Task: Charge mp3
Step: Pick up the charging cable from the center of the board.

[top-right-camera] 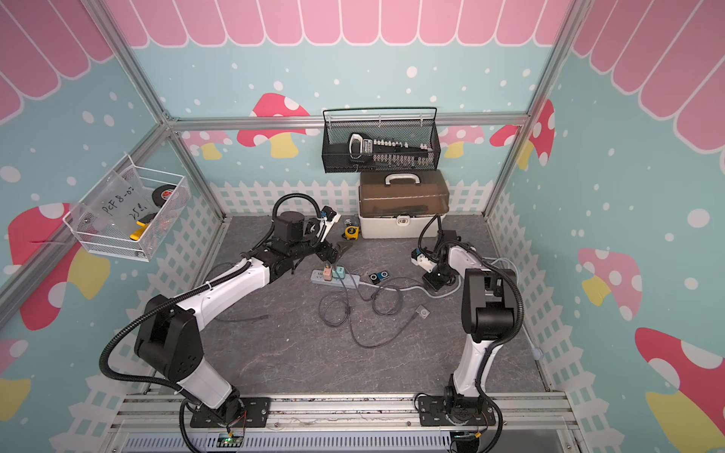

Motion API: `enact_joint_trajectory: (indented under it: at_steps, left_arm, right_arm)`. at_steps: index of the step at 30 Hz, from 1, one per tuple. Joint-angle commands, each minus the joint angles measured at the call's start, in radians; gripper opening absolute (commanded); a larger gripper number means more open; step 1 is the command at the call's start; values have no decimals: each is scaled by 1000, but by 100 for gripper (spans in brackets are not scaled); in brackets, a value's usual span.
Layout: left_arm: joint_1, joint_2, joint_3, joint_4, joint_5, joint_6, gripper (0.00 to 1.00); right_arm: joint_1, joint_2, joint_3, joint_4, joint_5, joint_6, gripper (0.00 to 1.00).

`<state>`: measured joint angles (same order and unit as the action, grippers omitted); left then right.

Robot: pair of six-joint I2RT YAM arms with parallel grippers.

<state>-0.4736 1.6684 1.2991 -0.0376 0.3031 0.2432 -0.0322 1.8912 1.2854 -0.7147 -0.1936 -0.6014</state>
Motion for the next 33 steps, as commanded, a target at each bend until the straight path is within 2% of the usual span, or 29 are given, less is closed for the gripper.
enact_joint_trajectory:
  at_steps: [1,9,18,22,23,26,33]
  left_arm:
    - [-2,17,38,-19,5,21,93]
    - [-6,36,53,-21,2,18,93]
    - [-14,46,69,-29,-4,21,93]
    - [-14,49,76,-36,-4,25,93]
    - [-13,49,79,-38,-1,26,93]
    - [-14,52,91,-48,16,28,92]
    - [-12,58,137,-63,41,17,90]
  right_arm:
    - [-16,0,-19,-36,-32,-33,35]
    - [-35,30,-47,-43,-12,-60,33]
    - [-36,68,-46,-38,-7,-66,22]
    - [-37,68,-41,-45,-6,-67,12]
    - [-37,64,-39,-44,-3,-67,7]
    - [-37,36,-29,-33,6,-65,1]
    - [-24,-96,16,14,-13,-74,0]
